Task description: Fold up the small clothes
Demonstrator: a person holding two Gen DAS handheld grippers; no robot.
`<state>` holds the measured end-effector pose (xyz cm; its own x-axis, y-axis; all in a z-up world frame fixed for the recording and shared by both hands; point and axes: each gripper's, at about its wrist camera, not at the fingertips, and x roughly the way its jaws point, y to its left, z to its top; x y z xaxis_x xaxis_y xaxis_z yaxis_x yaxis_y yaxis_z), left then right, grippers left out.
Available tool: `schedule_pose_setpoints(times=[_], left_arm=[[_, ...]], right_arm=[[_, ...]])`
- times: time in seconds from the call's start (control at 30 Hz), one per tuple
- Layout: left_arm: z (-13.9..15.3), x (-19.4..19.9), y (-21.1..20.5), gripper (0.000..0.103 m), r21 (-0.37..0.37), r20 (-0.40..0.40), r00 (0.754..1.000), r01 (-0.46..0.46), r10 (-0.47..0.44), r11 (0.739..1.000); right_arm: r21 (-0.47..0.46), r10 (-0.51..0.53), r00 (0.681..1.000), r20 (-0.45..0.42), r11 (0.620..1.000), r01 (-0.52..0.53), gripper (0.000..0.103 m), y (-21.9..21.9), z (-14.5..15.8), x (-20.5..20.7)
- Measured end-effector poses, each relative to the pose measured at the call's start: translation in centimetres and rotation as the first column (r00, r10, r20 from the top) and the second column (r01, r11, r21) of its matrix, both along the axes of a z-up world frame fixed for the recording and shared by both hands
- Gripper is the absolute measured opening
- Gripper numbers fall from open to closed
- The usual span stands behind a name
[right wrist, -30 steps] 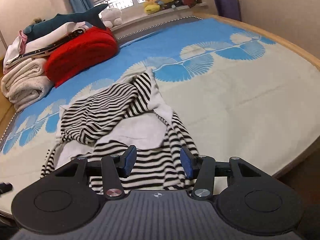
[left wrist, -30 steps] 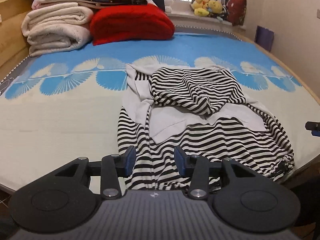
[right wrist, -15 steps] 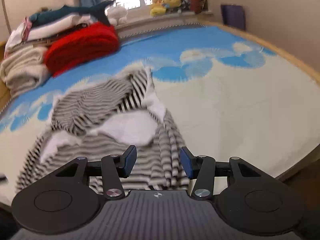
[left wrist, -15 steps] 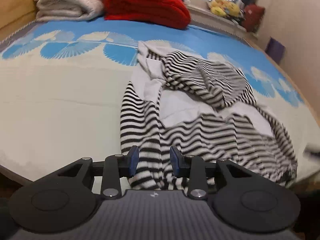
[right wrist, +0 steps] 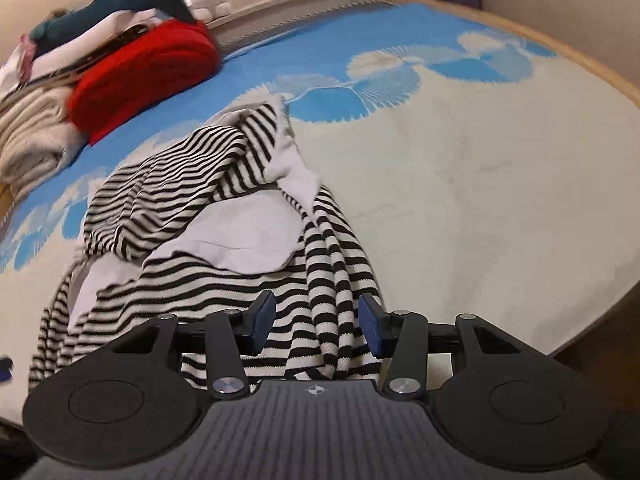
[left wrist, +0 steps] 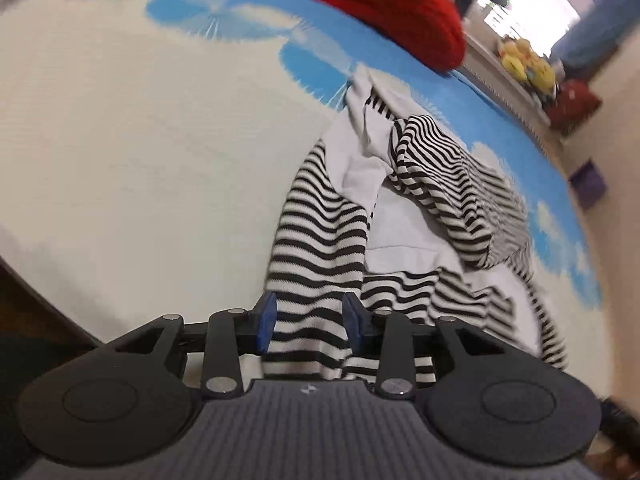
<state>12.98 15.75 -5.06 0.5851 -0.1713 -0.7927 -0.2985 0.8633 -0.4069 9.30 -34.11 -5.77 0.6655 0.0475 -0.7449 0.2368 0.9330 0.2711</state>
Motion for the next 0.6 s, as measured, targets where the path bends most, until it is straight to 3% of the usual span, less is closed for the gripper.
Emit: schedule_pose_setpoints(times=[0.37, 0.6], left_arm=[[-2.6, 0.8, -0.1, 0.065, -0.069, -0.111, 0.994, -0.027, 0.019, 0.997], [-4.5, 1.0, -1.9, 0.066, -0.034, -0.179, 0.983, 0.032, -0.038, 0.999]], right_arm=[[0.073, -0.067, 0.986, -0.151, 0.994, 0.078, 0.051, -1.1, -3.1, 0.8], [0.048, -0.038, 0.976, -0.212, 0.998, 0.05, 0.052, -0.3, -4.8, 0.9]])
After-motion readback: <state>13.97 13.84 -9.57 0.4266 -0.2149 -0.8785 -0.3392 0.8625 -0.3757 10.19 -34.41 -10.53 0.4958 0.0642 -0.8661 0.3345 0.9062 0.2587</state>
